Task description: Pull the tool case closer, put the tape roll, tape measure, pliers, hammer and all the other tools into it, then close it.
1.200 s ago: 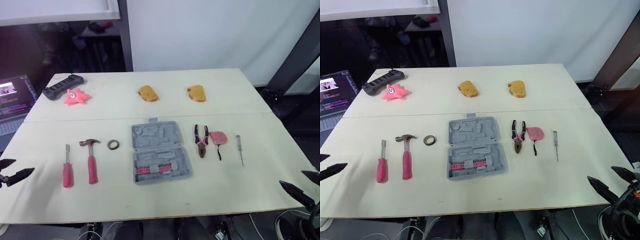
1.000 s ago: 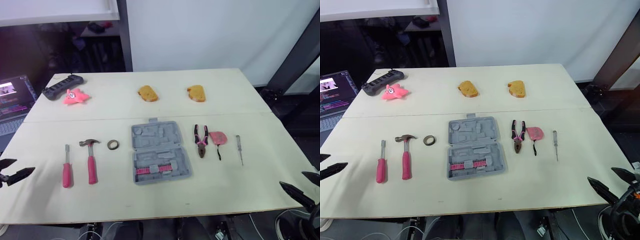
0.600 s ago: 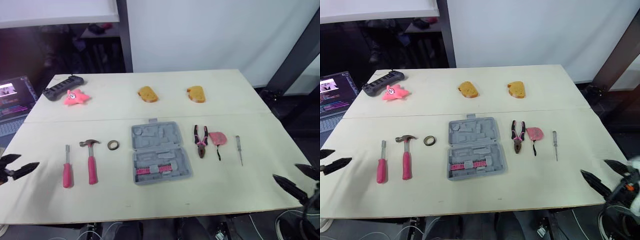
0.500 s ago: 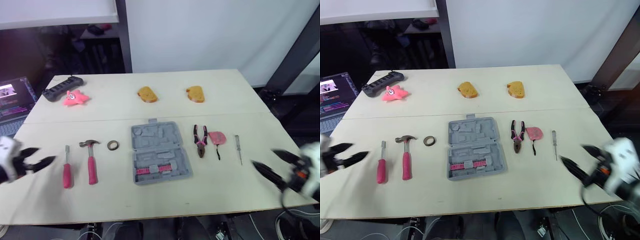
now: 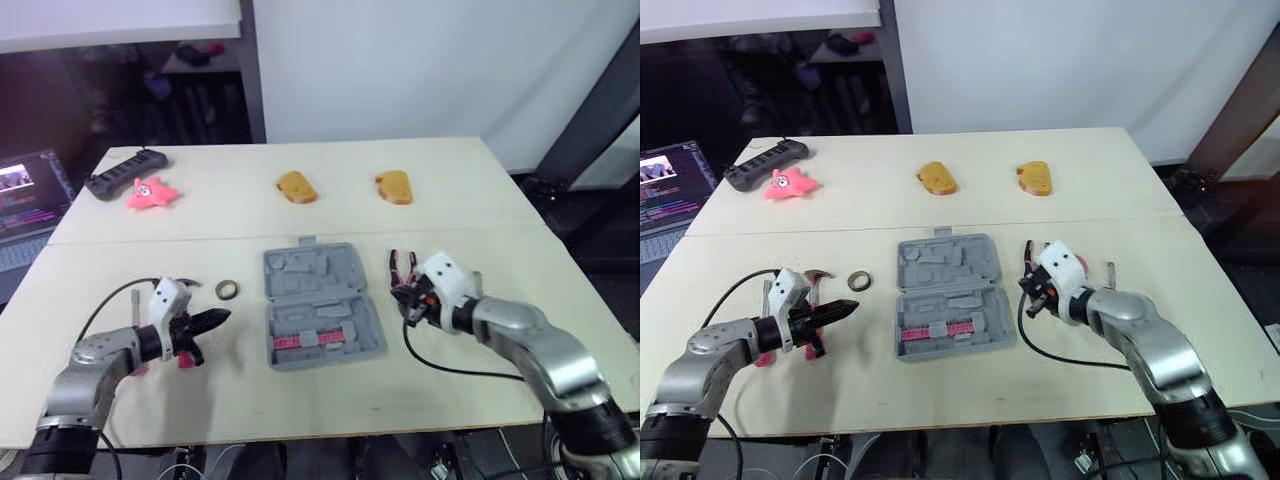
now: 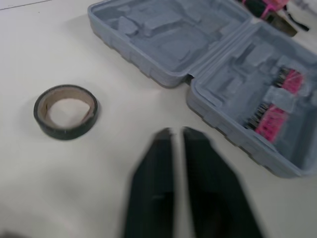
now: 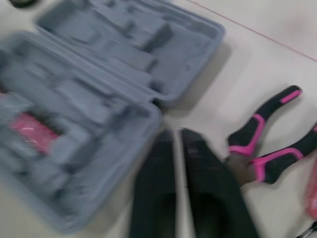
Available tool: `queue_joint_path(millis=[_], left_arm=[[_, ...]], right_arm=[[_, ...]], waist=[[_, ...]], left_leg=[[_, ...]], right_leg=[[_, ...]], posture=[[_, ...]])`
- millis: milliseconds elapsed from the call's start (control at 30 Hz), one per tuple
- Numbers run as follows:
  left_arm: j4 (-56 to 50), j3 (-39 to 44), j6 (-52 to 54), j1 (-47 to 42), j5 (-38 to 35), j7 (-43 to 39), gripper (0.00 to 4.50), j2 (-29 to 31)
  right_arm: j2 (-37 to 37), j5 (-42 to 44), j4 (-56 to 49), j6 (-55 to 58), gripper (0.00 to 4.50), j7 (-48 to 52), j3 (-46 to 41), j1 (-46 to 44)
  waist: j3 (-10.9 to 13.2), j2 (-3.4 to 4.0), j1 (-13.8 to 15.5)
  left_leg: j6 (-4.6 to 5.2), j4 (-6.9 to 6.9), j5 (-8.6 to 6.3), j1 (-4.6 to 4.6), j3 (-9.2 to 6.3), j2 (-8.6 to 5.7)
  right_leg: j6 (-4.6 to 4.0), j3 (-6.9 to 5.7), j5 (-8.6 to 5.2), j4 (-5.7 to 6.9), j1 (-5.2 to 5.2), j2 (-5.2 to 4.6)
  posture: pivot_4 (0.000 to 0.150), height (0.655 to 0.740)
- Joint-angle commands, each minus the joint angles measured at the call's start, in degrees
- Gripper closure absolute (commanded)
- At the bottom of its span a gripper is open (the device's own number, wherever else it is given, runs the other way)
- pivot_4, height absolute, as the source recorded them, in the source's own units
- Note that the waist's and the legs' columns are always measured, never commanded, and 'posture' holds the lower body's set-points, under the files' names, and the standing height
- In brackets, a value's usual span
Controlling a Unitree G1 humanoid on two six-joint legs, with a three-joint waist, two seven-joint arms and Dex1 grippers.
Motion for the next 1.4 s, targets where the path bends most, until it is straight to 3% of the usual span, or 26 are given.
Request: queue_joint_path(millis=[33, 367, 567, 833, 1133, 1400], left_arm=[[2.5, -2.9, -1.3, -1.5, 3.7, 3.1, 4.46, -1.3], [13.5, -11.9, -5.9, -10.4, 13.8, 8.2, 4.46, -6.4], [16.0, -15.4, -8.5, -12.1, 16.3, 5.5, 4.46, -6.7], [14.6, -20.1, -9.9, -11.0, 18.6, -0.1, 4.46, -7.0], [1.6, -17.5, -6.5, 4.0, 16.1, -2.7, 4.46, -0.6], [-3.2, -15.5, -4.9, 13.7, 14.6, -1.2, 4.46, 3.1]], right_arm=[[0.9, -4.9, 5.7, -3.7, 4.41, 2.3, 4.5, -4.3], [6.6, -15.0, 24.6, -9.6, 4.41, 6.1, 12.4, -14.4], [8.9, -18.0, 28.3, -8.4, 4.41, 10.3, 15.7, -16.1], [7.8, -17.7, 17.3, -1.7, 4.41, 15.6, 16.5, -12.1], [7.0, -16.2, -6.8, 14.7, 4.41, 12.4, 16.0, 1.1], [8.0, -15.4, -13.8, 21.3, 4.41, 8.4, 16.2, 6.6]], waist=[[0.0, 0.00, 0.0], [0.0, 0.06, 0.4], [-0.1, 0.23, 0.2], [-0.2, 0.37, 0.3], [-0.4, 0.66, -0.5], [-1.1, 0.94, -1.2]], left_leg=[[0.00, 0.00, 0.00, 0.03, 0.00, 0.01], [0.01, 0.06, 0.00, -0.12, -0.09, -0.07], [0.01, 0.03, 0.00, 0.00, -0.09, -0.08], [0.01, 0.01, -0.01, 0.07, -0.12, -0.10], [0.27, -0.06, -0.16, 0.13, -0.14, -0.05], [0.45, -0.07, -0.27, 0.21, -0.18, -0.01]], right_leg=[[0.01, 0.00, 0.00, 0.01, 0.01, 0.02], [0.15, -0.05, 0.09, 0.02, -0.04, -0.03], [0.15, -0.04, 0.09, 0.03, 0.04, -0.03], [0.17, -0.05, 0.08, 0.02, 0.16, -0.04], [0.16, 0.00, 0.05, -0.04, 0.12, 0.00], [0.11, 0.01, -0.04, -0.08, 0.18, 0.00]], posture=[[0.150, 0.7400], [0.150, 0.7400], [0.150, 0.7400], [0.150, 0.7400], [0.150, 0.7400], [0.150, 0.7400]])
